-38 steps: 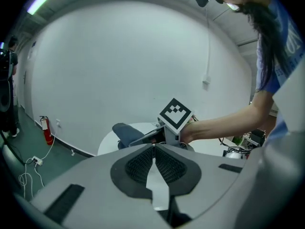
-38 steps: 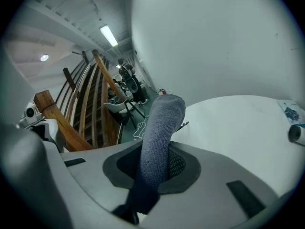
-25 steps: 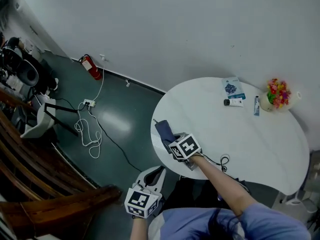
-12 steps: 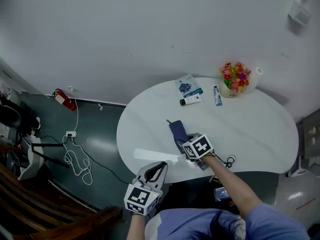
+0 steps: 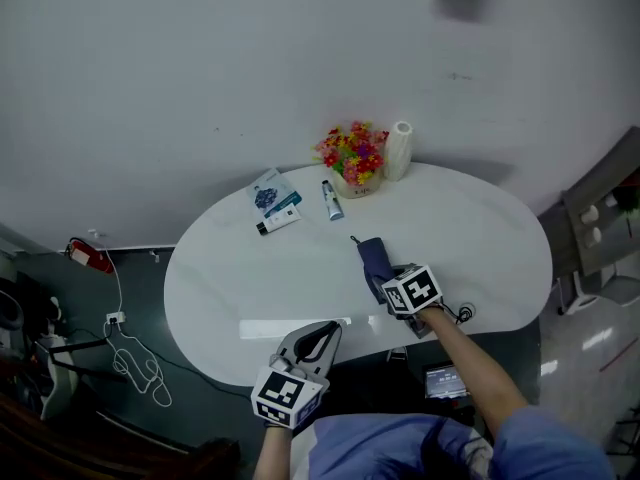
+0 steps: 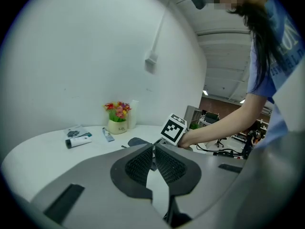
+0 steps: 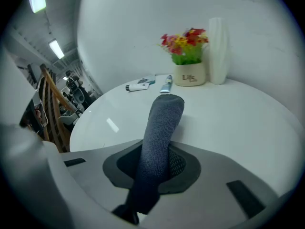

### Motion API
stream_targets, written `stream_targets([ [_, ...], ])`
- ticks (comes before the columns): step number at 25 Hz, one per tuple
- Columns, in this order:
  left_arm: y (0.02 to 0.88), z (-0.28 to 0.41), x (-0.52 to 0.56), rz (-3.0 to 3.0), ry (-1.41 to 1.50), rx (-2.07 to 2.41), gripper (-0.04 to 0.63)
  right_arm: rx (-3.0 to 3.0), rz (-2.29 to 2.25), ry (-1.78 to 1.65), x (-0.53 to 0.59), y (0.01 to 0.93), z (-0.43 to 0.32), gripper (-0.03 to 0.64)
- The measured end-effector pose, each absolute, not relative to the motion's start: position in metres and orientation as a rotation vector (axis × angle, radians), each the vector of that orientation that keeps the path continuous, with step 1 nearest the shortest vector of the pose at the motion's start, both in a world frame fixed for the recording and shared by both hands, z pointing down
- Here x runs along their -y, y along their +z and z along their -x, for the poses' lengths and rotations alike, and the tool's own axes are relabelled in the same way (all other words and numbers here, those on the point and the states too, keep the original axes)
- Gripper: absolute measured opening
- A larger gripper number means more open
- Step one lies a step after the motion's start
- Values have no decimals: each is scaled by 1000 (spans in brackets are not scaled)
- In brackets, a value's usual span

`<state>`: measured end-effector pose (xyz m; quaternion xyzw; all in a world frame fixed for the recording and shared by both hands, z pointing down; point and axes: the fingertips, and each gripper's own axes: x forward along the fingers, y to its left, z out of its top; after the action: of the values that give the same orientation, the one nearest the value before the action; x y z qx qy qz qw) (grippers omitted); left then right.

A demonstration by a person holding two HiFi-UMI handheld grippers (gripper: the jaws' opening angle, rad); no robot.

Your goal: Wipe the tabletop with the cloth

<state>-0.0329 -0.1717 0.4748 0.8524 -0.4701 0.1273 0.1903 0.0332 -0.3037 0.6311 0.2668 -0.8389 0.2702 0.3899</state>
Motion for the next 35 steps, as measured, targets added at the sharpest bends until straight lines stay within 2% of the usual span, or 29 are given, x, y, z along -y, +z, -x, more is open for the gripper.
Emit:
stream_targets([
  [8, 468, -84, 215, -2499, 387, 1180, 17, 2060, -887, 744, 354, 635, -199, 78],
  [15, 470, -140, 232, -2528, 435, 1105, 17, 1985, -1075, 769, 390, 633, -325, 78],
  [26, 463, -156, 241, -2518, 502, 1132, 17, 1828, -1328, 806, 412, 637, -486, 78],
  [35, 474, -141, 225, -2434, 523, 1206, 17, 1726, -1466, 870, 402, 645, -562, 78],
])
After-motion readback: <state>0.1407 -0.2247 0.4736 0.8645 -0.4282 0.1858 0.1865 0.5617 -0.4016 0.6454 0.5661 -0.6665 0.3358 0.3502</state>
